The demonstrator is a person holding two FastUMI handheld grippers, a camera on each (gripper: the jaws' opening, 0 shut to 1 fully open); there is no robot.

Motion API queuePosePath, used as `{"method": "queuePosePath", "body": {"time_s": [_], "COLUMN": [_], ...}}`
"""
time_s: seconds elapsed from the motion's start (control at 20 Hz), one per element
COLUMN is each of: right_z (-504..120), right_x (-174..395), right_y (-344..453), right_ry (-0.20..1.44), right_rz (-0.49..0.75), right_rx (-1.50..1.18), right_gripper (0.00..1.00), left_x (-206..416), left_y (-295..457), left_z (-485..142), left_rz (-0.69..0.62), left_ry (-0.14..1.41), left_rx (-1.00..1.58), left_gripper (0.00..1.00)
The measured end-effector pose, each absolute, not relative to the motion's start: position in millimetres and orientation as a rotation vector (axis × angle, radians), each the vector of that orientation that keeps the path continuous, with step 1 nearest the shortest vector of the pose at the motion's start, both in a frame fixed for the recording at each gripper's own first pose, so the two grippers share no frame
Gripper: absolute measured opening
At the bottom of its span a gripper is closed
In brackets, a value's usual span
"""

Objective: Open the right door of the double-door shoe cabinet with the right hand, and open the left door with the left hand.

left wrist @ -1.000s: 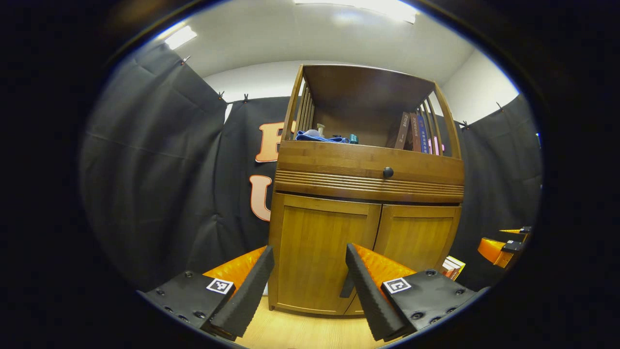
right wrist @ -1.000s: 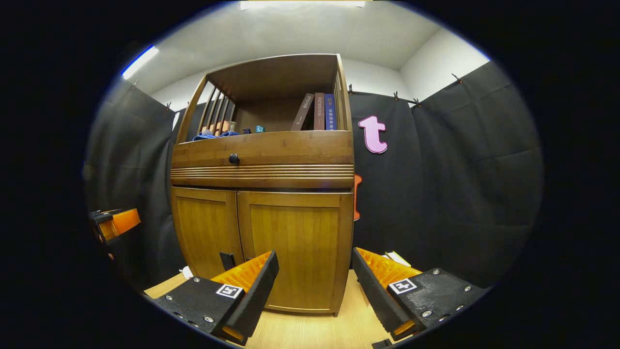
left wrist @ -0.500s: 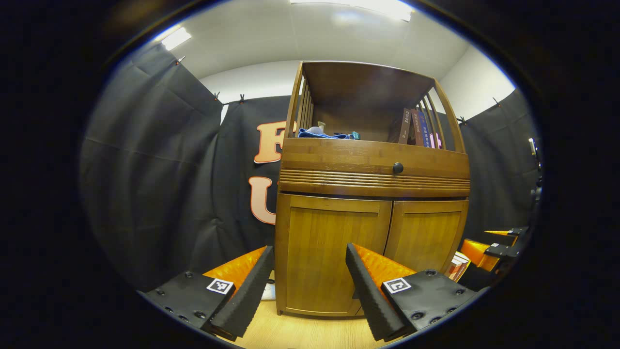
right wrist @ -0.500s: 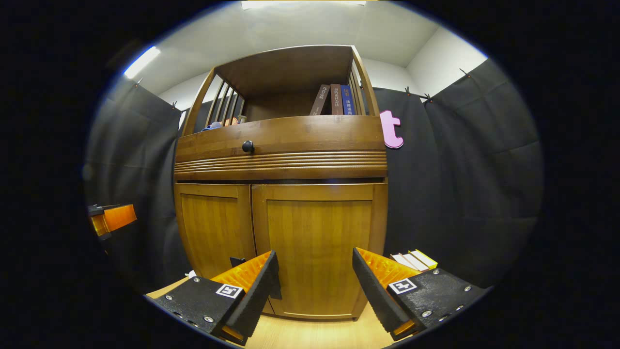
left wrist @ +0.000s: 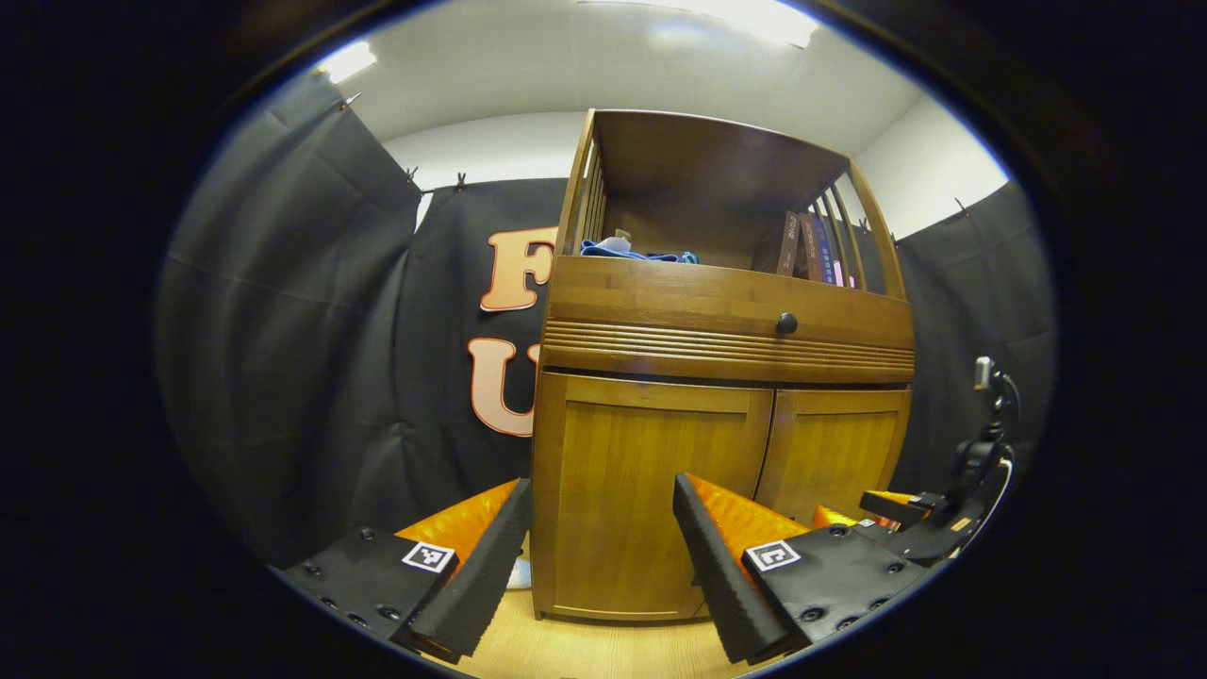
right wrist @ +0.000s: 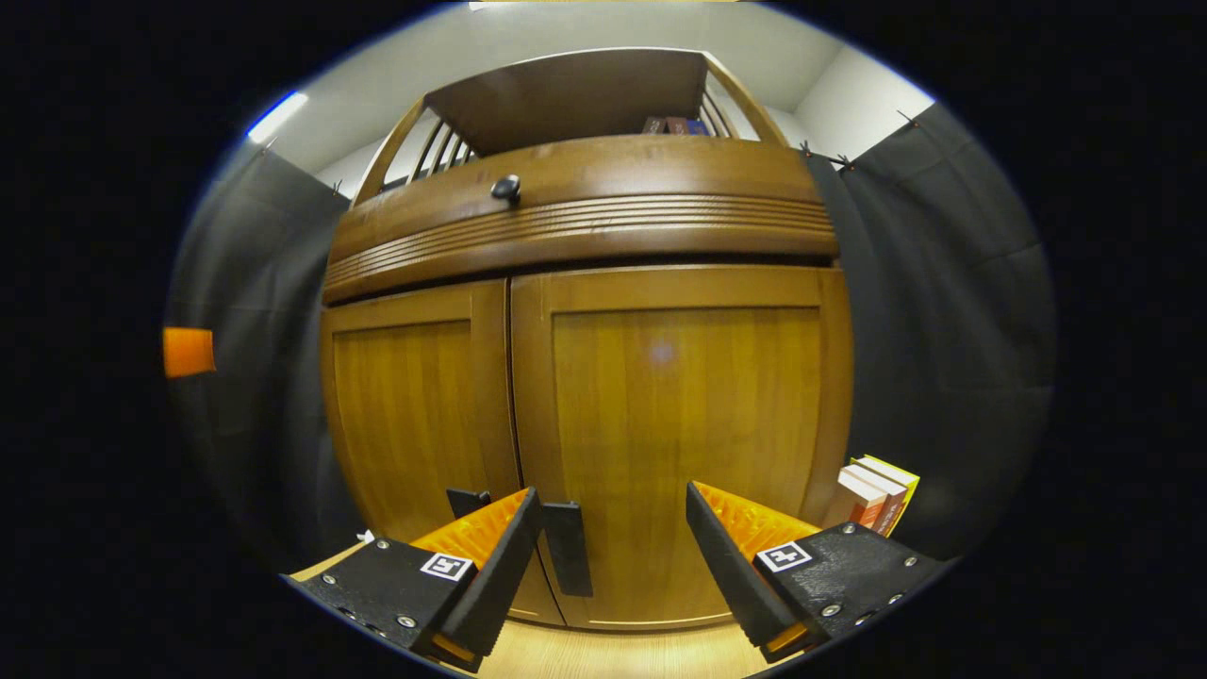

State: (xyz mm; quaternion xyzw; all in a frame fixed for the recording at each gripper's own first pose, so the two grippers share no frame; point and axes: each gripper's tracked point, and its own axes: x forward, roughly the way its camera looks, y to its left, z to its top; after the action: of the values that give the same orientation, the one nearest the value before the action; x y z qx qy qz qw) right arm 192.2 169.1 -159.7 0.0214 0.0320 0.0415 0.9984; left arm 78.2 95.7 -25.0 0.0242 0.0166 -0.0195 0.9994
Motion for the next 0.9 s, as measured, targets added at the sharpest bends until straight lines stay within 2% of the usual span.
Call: {"method": "queuePosePath", "body": {"time_s": [0.05, 0.1, 0.15, 0.2, 0.4, 0.45, 0.5, 0.55, 0.65, 0.7, 0.8, 0.9], "right_z": [-167.4, -175.9, -185.5, -193.5, -213.8, -217.0, -220.8, -223.1, -226.0, -227.6, -227.6, -228.5], "right_x": [198.0, 204.1, 210.1, 214.9, 229.6, 235.3, 238.6, 238.8, 240.8, 240.6, 241.3, 239.0], "right_y": [174.2, 179.5, 185.3, 188.8, 196.4, 198.1, 201.0, 203.5, 205.2, 205.7, 206.6, 206.6], "right_ry": [0.078, 0.094, 0.110, 0.122, 0.155, 0.165, 0.178, 0.188, 0.192, 0.196, 0.195, 0.199], "right_rz": [0.088, 0.097, 0.102, 0.103, 0.087, 0.089, 0.094, 0.097, 0.096, 0.099, 0.096, 0.095], "right_rx": [0.037, 0.038, 0.042, 0.046, 0.051, 0.058, 0.066, 0.073, 0.086, 0.094, 0.108, 0.111], "right_gripper": [0.94, 0.94, 0.85, 0.93, 0.85, 0.69, 0.69, 0.60, 0.56, 0.47, 0.37, 0.35], "left_x": [80.6, 82.1, 83.5, 83.8, 86.7, 87.1, 88.2, 87.9, 80.3, 75.5, 68.4, 61.6], "left_y": [100.5, 105.7, 110.1, 114.5, 127.9, 130.0, 133.8, 137.7, 145.5, 147.7, 151.0, 155.1], "left_z": [-28.8, -33.4, -35.6, -37.1, -43.7, -44.3, -45.3, -45.6, -47.5, -46.7, -45.4, -45.8], "left_rz": [-0.035, -0.030, -0.025, -0.020, 0.008, 0.015, 0.021, 0.025, 0.032, 0.037, 0.047, 0.055], "left_ry": [0.039, 0.045, 0.050, 0.055, 0.066, 0.069, 0.071, 0.073, 0.069, 0.066, 0.061, 0.061], "left_rx": [0.050, 0.049, 0.045, 0.042, 0.040, 0.042, 0.044, 0.043, 0.040, 0.040, 0.038, 0.035], "left_gripper": [0.99, 0.94, 0.94, 0.94, 0.95, 0.96, 0.96, 0.96, 0.99, 0.96, 0.96, 0.96]}}
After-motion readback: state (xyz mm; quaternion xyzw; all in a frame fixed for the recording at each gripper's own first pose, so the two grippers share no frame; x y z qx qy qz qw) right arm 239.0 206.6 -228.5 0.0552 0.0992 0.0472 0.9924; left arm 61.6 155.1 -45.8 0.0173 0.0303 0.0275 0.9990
